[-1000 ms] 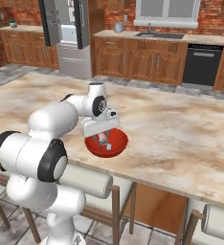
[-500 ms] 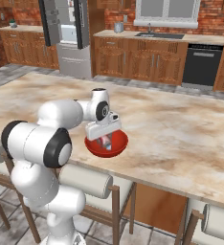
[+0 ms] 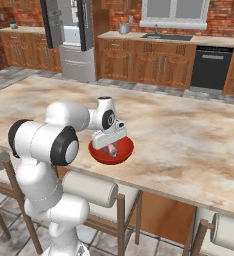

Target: Open the fridge, grab two sodas, and place both sodas inside the bowl with ice on the dining counter.

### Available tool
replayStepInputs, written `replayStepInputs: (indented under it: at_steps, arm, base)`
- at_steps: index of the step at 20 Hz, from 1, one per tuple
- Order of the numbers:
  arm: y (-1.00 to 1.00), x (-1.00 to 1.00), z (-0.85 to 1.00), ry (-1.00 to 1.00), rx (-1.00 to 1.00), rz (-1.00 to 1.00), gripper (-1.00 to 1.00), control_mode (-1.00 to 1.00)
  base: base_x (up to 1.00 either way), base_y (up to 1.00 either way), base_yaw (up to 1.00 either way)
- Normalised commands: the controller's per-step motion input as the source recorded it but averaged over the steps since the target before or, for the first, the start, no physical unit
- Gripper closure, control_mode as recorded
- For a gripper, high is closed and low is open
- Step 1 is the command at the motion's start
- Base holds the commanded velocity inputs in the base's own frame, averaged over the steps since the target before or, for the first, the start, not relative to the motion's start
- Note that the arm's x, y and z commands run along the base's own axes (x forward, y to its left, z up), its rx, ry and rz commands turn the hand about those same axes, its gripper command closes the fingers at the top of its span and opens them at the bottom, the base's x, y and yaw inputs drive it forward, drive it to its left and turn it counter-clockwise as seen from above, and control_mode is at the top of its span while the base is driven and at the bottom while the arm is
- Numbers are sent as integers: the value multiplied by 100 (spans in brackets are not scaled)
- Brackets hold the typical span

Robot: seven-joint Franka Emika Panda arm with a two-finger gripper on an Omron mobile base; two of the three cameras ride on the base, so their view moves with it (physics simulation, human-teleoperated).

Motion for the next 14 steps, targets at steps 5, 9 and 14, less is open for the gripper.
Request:
replayStepInputs:
  at_steps: [5,9,14]
  arm:
    - [0,18,-17,0,0,5,100,-100]
    - [0,18,-23,0,0,5,100,-100]
    - [0,18,-22,0,0,5,100,-100]
  base:
    - [0,0,0]
    - [0,0,0]
    - [0,0,0]
